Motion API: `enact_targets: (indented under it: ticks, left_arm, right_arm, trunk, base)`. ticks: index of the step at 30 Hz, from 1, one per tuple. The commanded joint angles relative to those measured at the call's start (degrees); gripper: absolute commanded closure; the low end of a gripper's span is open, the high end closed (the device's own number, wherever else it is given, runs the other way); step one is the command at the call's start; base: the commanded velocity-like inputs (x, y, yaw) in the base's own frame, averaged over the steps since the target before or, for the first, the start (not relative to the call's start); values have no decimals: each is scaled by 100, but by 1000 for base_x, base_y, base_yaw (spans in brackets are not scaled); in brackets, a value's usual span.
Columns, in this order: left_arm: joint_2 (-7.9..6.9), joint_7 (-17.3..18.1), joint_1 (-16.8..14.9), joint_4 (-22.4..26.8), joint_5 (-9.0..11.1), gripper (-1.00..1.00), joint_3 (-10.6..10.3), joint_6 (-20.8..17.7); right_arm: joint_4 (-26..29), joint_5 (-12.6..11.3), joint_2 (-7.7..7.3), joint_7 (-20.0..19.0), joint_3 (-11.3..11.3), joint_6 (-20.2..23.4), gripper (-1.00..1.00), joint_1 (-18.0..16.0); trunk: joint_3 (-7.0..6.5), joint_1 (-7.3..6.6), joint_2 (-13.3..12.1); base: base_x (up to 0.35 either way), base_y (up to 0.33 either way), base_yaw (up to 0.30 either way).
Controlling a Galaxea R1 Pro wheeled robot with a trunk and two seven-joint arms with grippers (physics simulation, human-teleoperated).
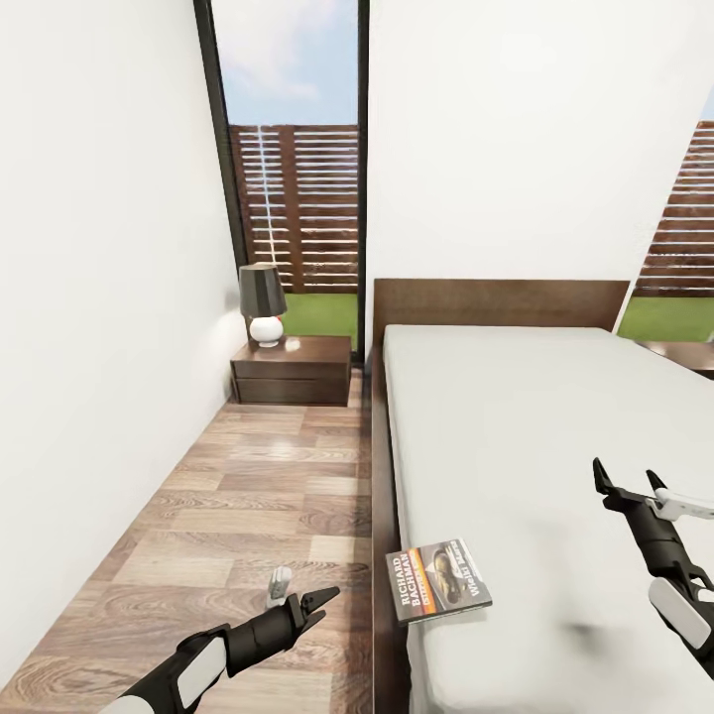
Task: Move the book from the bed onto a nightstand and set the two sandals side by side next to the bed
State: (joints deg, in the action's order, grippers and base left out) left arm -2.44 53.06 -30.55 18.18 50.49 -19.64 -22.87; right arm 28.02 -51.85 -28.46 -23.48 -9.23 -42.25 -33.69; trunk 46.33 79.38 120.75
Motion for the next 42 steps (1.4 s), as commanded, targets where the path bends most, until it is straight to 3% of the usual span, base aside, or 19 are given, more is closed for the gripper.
enact_targets:
  ticks: [1, 42]
  left_arm:
    - [-5, 7, -4, 2, 57, -100, -30, -51]
    - [77, 2, -4, 2, 57, -100, -121, -51]
  right_arm:
    - [-7, -62, -6, -25, -40, -26, -100, -6]
    - [-2, -62, -2, -25, -44, -29, -100, -6]
  trunk:
    - [6, -1, 3]
    - [6, -1, 3]
  base:
    - [24, -20, 0]
    - [12, -51, 0]
